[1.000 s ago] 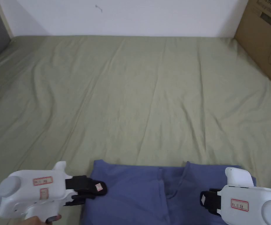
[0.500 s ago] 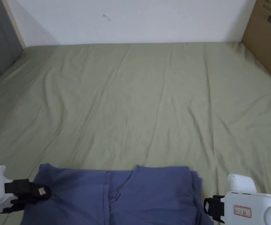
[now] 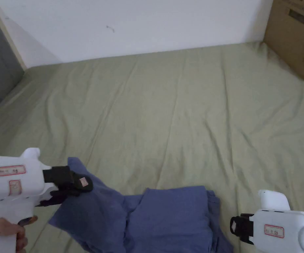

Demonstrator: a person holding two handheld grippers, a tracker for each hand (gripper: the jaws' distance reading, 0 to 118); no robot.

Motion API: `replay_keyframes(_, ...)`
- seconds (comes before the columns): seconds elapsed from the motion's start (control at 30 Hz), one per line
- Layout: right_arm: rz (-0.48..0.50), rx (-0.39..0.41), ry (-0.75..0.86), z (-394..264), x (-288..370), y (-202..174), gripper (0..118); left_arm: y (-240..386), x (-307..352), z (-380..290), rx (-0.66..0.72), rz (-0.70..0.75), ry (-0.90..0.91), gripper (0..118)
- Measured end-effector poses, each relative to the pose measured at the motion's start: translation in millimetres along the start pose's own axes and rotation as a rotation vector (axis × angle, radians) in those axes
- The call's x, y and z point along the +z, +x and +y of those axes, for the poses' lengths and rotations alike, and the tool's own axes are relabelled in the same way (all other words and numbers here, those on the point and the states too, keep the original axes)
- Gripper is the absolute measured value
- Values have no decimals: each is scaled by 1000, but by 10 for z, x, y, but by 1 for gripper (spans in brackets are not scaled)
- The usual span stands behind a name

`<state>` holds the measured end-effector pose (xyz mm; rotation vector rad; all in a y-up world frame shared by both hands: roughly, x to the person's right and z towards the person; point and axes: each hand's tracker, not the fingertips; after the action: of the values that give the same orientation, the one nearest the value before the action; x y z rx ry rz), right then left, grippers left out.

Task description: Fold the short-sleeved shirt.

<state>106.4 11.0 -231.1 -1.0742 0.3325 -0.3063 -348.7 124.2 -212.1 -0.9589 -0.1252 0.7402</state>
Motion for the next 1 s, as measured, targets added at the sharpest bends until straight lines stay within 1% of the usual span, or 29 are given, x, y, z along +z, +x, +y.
replay_keyframes(0.03,6,-12,5,0,16,39,0,148,-93,-37,15,-9,-10,9)
replay_keyframes(0.07,10,-19,10,-4,31,72,0,259,-214,-78,-4,-18,-29,9)
replay_keyframes(0.1,12,-27,16,-10,49,112,0,414,-368,-106,-66,-29,-71,9)
replay_keyframes(0.23,8,-70,30,-44,107,267,0,888,-955,-304,-184,-21,-166,9)
replay_keyframes(0.3,8,-92,35,-66,130,338,0,1041,-1251,-424,-245,-26,-220,9)
replay_keyframes(0.33,7,-98,35,-72,134,360,0,1033,-1374,-461,-245,-15,-239,10)
replay_keyframes(0.37,3,-104,33,-80,136,383,0,1073,-1550,-535,-274,-8,-296,13)
replay_keyframes(0.4,-1,-105,31,-88,138,395,0,1085,-1644,-581,-278,-32,-324,21)
replay_keyframes(0.47,-5,-100,27,-99,141,409,0,1091,-1752,-649,-218,-97,-376,54)
replay_keyframes(0.5,-4,-100,26,-104,141,416,0,1093,-1771,-653,-191,-137,-382,73)
replay_keyframes(0.53,-2,-102,26,-105,140,416,0,1087,-1740,-622,-160,-172,-384,95)
replay_keyframes(0.57,1,-104,26,-107,137,418,0,1067,-1686,-587,-137,-195,-376,105)
replay_keyframes(0.6,2,-105,25,-109,133,419,0,1041,-1629,-572,-132,-204,-351,108)
replay_keyframes(0.67,2,-102,21,-109,111,408,0,939,-1488,-446,-108,-198,-286,108)
replay_keyframes(0.7,2,-101,19,-111,98,400,0,857,-1419,-396,-92,-176,-248,107)
replay_keyframes(0.73,4,-100,17,-115,86,391,0,771,-1360,-388,-73,-158,-207,96)
replay_keyframes(0.77,7,-98,15,-121,77,380,0,675,-1292,-364,-60,-131,-168,74)
replay_keyframes(0.8,10,-96,14,-122,66,372,0,599,-1272,-363,-62,-115,-141,39)
replay_keyframes(0.83,12,-93,11,-122,52,360,0,512,-1265,-375,-87,-74,-142,1)
replay_keyframes(0.9,14,-86,7,-127,35,341,0,326,-1367,-471,-96,1,-120,1)
replay_keyframes(0.97,17,-82,3,-122,27,325,0,182,-1510,-611,-107,62,-155,1)
replay_keyframes(1.0,17,-82,3,-124,25,324,0,187,-1500,-671,-101,24,-168,1)
